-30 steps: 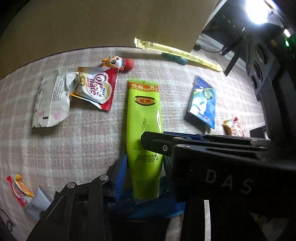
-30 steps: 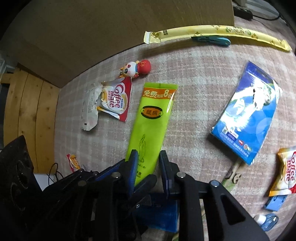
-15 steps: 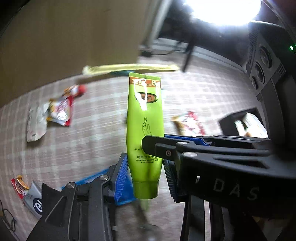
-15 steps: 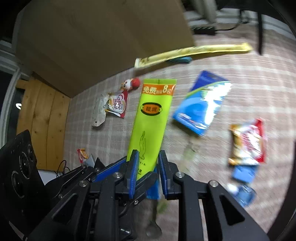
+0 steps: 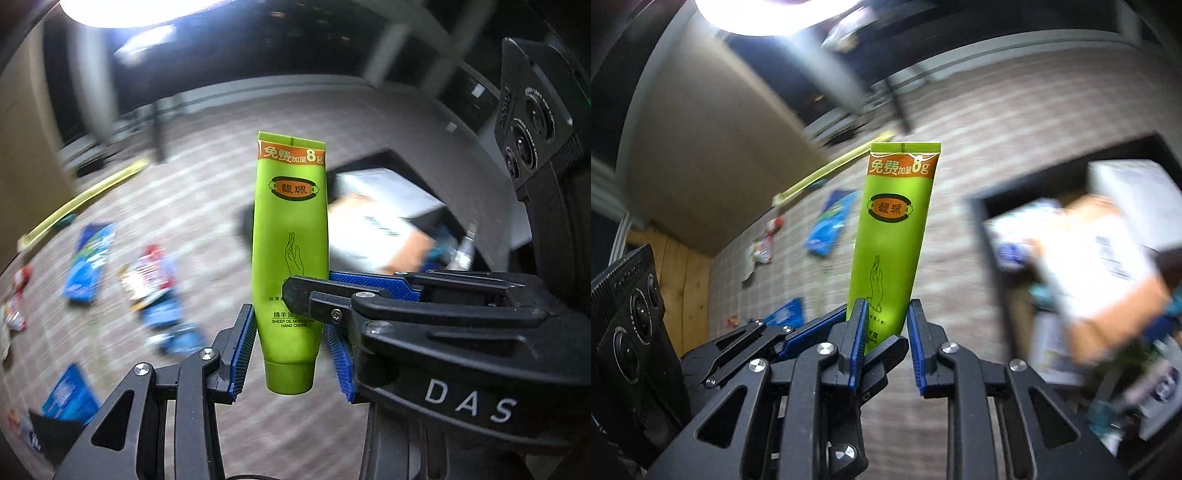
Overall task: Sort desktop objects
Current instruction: 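Carry both items over the black bin and open both tools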
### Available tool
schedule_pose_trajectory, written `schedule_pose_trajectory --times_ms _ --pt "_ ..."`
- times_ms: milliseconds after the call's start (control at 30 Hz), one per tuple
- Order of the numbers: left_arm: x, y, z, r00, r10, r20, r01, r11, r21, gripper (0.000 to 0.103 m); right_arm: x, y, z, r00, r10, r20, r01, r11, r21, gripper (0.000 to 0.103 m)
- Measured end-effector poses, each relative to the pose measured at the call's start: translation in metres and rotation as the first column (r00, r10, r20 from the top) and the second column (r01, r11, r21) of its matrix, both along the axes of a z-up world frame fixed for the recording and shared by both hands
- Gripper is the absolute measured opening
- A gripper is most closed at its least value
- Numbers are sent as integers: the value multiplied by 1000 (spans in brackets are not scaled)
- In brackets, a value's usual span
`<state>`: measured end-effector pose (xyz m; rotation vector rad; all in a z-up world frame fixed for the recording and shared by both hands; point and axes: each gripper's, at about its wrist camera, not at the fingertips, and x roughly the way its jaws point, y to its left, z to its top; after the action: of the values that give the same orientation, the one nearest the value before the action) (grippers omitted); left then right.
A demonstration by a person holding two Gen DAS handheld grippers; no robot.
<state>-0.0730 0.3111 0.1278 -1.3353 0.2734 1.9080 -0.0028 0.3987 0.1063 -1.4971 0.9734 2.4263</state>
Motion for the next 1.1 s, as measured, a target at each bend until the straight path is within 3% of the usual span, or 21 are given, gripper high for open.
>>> schedule_pose_trajectory --times_ms 367,467,533,733,1100 --pt "62 118 7 971 -240 -10 241 971 10 37 110 87 -7 963 -267 27 265 962 61 22" --pt "73 140 10 961 -272 -39 272 962 -22 39 126 101 -8 952 -304 34 302 951 67 22" --pt "72 145 10 964 -254 -77 248 966 -73 47 132 109 -8 945 -322 50 317 944 88 22" --pt "59 125 8 969 -232 -88 226 971 -74 48 136 117 -1 933 -356 49 346 927 146 31" --pt "10 60 12 991 -101 -87 95 993 -77 48 88 84 8 967 -253 44 242 955 170 34"
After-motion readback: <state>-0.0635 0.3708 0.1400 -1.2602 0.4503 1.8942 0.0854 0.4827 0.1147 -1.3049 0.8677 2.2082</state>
